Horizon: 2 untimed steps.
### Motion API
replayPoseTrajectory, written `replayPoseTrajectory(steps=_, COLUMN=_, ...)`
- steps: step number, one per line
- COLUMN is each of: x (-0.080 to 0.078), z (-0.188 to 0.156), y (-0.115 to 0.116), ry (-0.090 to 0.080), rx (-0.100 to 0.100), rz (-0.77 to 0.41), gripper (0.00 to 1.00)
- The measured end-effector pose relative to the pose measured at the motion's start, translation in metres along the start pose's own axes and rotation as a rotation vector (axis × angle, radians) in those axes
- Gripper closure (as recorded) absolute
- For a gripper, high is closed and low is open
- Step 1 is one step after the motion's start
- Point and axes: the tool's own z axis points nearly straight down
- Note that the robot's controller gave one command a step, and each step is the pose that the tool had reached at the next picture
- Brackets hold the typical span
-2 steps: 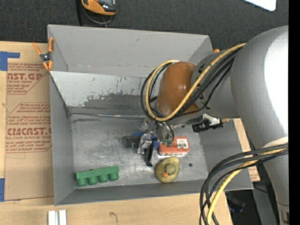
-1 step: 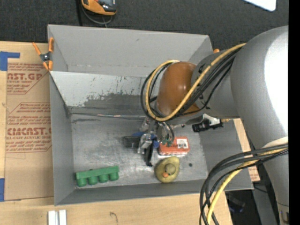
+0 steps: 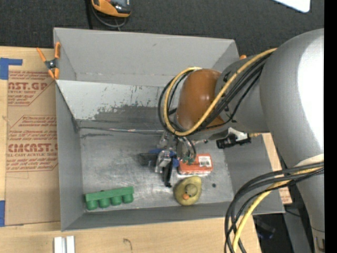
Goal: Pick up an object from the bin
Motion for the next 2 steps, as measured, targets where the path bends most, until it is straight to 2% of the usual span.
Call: replayPoseTrajectory(steps=2, x=-0.0001, z=-0.0063, y=0.0002, ry=0.009, rx=0.003, rz=-0.001, gripper=1.0)
